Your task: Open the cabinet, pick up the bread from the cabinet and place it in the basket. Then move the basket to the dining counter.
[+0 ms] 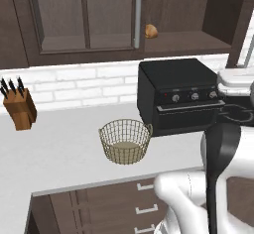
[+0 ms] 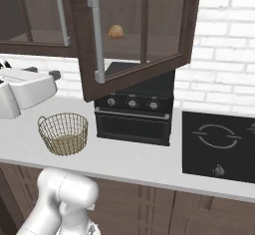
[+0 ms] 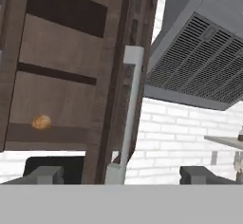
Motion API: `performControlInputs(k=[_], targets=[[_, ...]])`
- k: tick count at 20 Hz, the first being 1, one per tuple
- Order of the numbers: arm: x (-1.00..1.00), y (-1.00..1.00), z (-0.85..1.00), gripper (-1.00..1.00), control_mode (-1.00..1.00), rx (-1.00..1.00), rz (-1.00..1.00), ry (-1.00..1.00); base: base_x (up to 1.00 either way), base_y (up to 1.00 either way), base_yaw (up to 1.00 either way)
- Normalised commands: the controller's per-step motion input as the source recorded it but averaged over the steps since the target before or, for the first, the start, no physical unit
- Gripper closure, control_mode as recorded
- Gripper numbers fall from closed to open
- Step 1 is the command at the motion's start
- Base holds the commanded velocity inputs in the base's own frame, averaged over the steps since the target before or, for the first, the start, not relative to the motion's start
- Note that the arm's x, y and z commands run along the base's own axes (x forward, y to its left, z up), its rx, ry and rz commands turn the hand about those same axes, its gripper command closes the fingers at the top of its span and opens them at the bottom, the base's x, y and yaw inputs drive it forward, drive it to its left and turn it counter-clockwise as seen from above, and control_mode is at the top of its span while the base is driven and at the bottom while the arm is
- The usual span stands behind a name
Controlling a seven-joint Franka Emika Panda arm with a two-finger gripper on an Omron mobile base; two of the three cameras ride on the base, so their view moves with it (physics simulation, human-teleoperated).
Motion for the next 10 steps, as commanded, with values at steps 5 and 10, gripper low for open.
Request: performControlInputs(k=[5, 10], targets=[[0.66, 0.89, 0.1, -1.0, -1.0, -0.09, -0.44, 0.0, 0.0, 0.0, 0.0], [0.69, 0.31, 0.0, -1.0, -1.0, 0.0, -0.43, 0.0, 0.0, 0.0, 0.0]])
